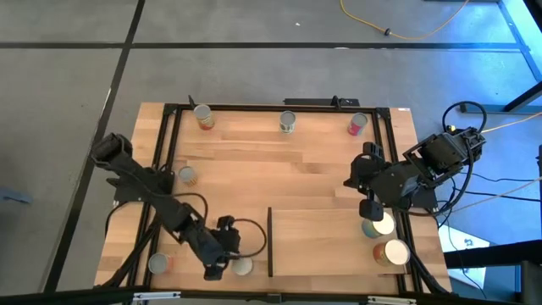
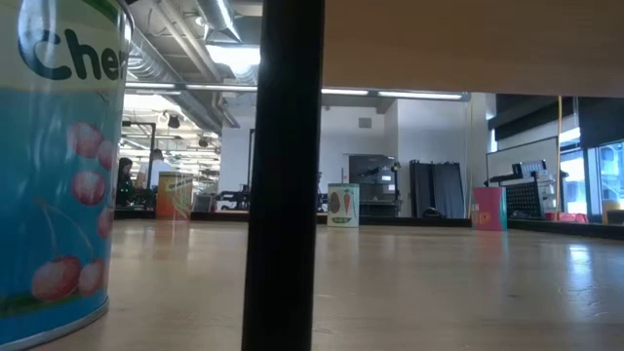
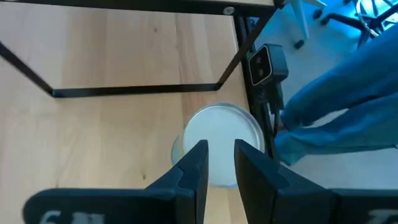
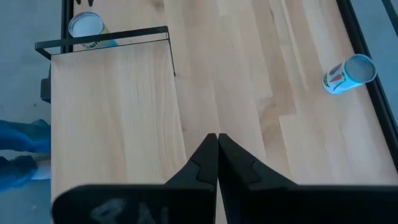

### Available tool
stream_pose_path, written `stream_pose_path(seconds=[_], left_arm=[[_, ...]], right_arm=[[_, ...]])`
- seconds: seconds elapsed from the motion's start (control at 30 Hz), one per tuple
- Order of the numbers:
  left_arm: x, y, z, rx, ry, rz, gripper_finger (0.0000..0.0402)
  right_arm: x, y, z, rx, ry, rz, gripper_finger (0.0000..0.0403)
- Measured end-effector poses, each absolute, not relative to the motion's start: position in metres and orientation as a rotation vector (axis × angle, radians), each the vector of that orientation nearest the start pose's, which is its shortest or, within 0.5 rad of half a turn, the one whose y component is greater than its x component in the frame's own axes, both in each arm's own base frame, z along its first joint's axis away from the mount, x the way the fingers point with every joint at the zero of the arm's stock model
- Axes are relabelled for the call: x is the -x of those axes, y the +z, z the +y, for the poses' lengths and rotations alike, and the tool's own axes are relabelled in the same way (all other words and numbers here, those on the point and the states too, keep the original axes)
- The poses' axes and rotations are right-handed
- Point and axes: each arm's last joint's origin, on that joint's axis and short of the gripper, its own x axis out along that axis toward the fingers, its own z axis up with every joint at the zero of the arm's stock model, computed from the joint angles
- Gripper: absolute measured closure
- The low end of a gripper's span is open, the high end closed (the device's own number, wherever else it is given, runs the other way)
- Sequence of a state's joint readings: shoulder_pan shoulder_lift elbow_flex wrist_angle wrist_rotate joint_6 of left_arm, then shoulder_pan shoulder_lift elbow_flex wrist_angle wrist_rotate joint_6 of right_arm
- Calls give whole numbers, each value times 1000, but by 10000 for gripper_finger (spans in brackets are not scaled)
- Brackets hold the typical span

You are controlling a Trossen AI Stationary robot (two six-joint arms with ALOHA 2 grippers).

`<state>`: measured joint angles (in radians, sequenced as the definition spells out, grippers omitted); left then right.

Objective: Pick and place cans onto a shelf
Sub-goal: Put the canned cherries on the shelf

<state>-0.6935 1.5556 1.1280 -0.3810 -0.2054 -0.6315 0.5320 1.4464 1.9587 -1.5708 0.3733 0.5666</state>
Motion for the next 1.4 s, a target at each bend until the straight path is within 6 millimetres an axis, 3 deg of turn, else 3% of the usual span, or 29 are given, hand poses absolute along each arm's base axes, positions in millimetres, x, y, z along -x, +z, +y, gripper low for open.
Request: stream_pose_path(seconds=[0.23, 0.63, 1.4], left_arm=[[-260, 240, -211, 184, -104, 813, 331], [-263, 220, -220, 215, -114, 892, 331], [-262, 219, -216, 135, -78, 890, 331]], right_arm=[[-193, 455, 101, -57, -126, 946, 397], [-193, 455, 101, -63, -129, 945, 397], [-193, 455, 101, -67, -131, 945, 397]])
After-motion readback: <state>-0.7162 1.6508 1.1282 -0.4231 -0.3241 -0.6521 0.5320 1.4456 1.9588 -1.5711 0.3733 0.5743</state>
